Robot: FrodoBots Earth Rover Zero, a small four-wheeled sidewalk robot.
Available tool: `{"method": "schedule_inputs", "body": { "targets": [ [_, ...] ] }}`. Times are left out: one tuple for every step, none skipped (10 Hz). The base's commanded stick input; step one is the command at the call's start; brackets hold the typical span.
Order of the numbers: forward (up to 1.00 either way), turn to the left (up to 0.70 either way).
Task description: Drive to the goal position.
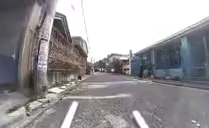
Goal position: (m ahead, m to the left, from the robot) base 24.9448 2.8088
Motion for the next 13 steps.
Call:
{"method": "schedule_inputs", "body": {
  "targets": [
    [0.85, 0.00],
    [0.85, 0.00],
    [0.85, 0.00],
    [0.85, 0.00],
    [0.85, 0.00],
    [0.85, 0.00],
    [0.85, 0.00],
    [0.85, 0.00],
    [0.85, 0.00],
    [0.85, 0.00],
    [0.85, 0.00],
    [0.85, 0.00],
    [0.85, 0.00]
  ]
}}
